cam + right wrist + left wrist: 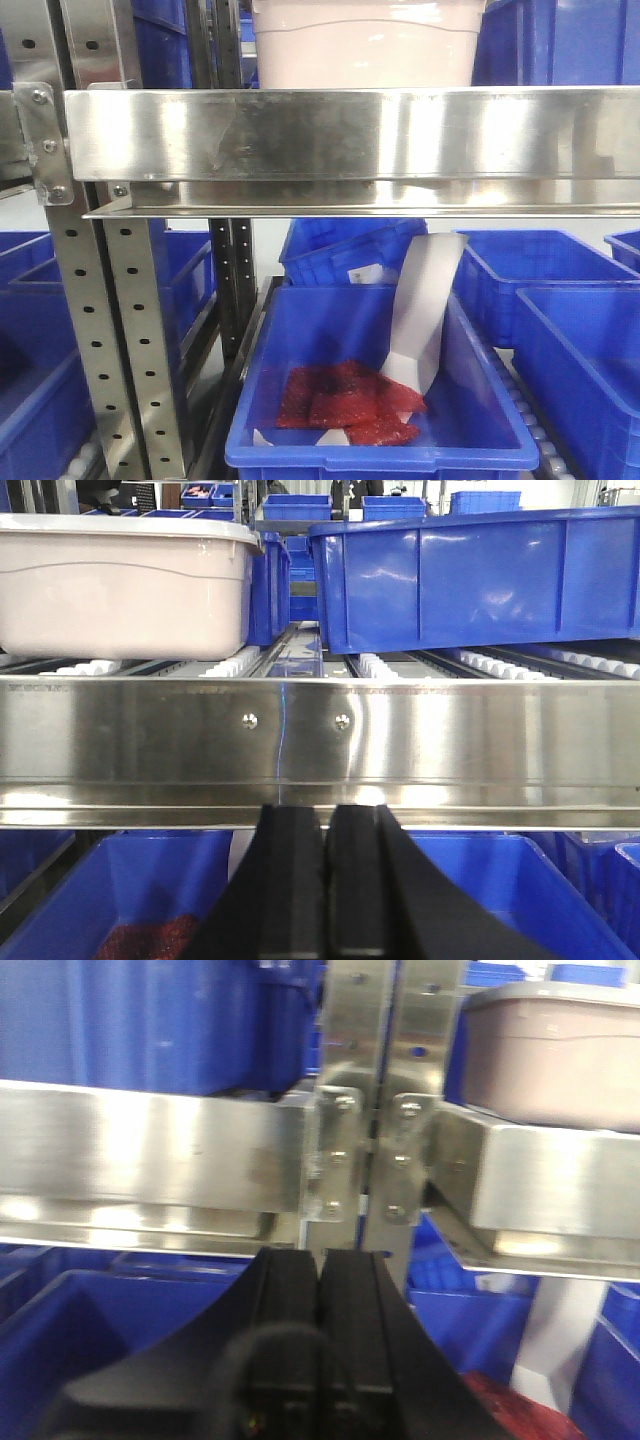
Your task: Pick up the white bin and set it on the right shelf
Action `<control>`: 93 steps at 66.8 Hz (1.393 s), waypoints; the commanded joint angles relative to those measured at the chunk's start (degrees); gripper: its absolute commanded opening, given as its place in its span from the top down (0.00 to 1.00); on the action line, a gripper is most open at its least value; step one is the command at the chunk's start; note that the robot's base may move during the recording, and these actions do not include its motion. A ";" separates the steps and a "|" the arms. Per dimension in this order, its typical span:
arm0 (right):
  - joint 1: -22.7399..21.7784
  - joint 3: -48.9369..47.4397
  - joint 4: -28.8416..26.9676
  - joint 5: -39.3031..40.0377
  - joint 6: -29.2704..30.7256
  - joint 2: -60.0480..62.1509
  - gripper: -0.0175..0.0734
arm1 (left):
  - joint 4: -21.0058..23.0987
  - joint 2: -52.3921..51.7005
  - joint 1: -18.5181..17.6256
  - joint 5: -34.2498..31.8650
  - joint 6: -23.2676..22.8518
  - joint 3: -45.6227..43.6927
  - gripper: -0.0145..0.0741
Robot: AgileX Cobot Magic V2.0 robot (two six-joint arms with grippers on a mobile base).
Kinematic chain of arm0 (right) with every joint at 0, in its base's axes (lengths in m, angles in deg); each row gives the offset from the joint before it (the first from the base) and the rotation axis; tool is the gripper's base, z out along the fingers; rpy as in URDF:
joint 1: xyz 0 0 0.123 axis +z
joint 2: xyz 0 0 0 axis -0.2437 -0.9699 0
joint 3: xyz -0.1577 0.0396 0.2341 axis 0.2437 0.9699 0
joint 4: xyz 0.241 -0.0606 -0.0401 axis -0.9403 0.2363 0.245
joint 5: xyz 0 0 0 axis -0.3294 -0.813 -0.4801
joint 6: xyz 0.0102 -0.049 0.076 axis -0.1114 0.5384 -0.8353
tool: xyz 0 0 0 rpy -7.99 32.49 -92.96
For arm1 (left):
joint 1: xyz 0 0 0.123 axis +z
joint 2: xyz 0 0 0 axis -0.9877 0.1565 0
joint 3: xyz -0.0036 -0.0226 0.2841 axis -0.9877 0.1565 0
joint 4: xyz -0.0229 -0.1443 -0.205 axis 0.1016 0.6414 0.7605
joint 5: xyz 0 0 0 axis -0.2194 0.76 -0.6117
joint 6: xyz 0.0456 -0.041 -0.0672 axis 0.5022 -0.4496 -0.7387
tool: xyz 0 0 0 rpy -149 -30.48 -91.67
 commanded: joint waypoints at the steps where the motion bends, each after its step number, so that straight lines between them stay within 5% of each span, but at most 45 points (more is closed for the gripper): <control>1: 0.15 0.02 0.67 5.37 0.14 0.95 0.73 | -0.32 -0.62 -0.66 -4.71 0.52 -0.06 0.97; 93: 0.15 0.02 0.67 5.37 0.14 0.95 0.73 | -0.22 -0.62 -0.55 -6.39 0.52 -0.06 0.97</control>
